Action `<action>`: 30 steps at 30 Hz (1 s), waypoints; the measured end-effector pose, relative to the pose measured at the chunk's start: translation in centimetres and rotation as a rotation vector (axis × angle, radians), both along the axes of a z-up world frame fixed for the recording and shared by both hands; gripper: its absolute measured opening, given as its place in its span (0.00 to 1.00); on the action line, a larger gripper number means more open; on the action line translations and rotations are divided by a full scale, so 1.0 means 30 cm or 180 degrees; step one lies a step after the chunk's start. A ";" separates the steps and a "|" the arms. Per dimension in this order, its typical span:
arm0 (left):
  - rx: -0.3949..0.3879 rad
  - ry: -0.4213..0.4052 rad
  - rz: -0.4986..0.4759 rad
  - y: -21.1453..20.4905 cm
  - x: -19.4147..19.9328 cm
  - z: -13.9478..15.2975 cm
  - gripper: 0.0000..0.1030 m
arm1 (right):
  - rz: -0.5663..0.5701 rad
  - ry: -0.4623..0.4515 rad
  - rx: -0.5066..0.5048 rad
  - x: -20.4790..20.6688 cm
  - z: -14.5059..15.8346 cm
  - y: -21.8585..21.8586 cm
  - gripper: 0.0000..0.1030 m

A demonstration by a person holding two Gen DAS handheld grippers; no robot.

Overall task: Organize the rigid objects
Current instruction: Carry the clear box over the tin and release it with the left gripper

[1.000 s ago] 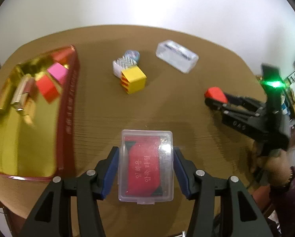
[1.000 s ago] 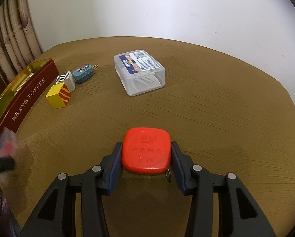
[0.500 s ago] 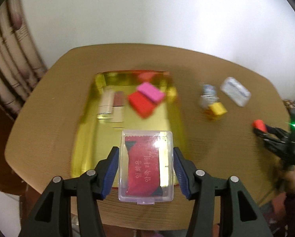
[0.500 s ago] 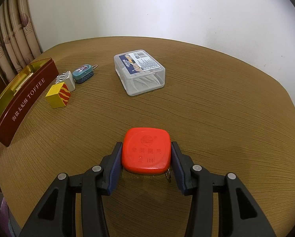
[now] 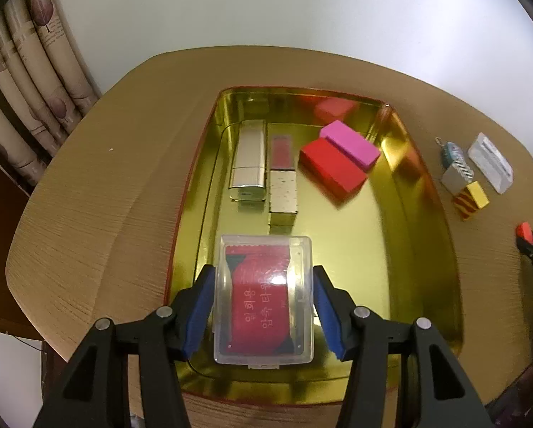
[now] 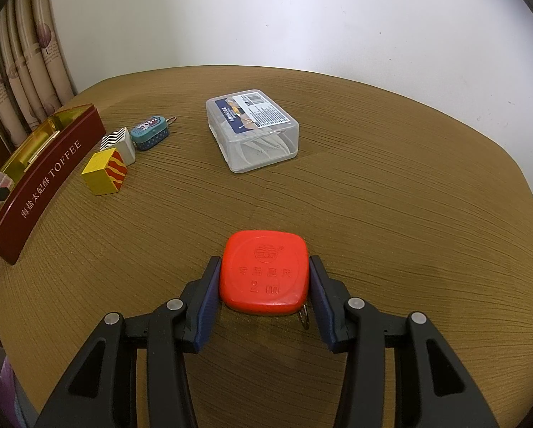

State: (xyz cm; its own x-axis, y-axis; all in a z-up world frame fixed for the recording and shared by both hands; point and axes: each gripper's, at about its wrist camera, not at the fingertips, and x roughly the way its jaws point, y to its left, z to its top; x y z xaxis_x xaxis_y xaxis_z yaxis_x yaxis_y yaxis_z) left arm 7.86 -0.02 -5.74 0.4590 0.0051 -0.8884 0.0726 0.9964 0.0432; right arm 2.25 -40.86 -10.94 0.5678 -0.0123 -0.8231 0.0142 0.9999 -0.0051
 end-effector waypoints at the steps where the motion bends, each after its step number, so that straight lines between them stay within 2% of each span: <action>1: 0.0015 0.0001 0.0000 0.000 0.004 -0.006 0.53 | 0.0001 0.0000 -0.0001 0.000 0.000 0.001 0.42; 9: 0.0276 -0.0120 -0.0080 -0.027 0.011 -0.026 0.53 | 0.0003 0.0000 0.0001 -0.001 -0.001 0.001 0.43; 17: 0.0118 -0.0075 -0.0103 -0.014 0.021 -0.025 0.53 | 0.0003 0.0000 0.0002 -0.001 0.000 0.000 0.43; 25: 0.0125 -0.0107 -0.0079 -0.008 0.017 0.002 0.53 | 0.0003 -0.0002 0.0005 -0.001 0.000 0.001 0.43; 30: 0.0016 -0.0266 -0.0044 -0.014 -0.031 0.065 0.53 | 0.0007 0.0001 0.0004 -0.001 0.000 0.001 0.42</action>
State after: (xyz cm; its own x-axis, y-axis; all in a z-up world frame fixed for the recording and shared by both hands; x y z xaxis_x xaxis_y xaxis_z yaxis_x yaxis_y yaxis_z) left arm 6.92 -0.44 -3.80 0.5316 0.0025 -0.8470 0.0822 0.9951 0.0546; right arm 2.23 -40.82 -10.93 0.5676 -0.0101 -0.8233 0.0122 0.9999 -0.0039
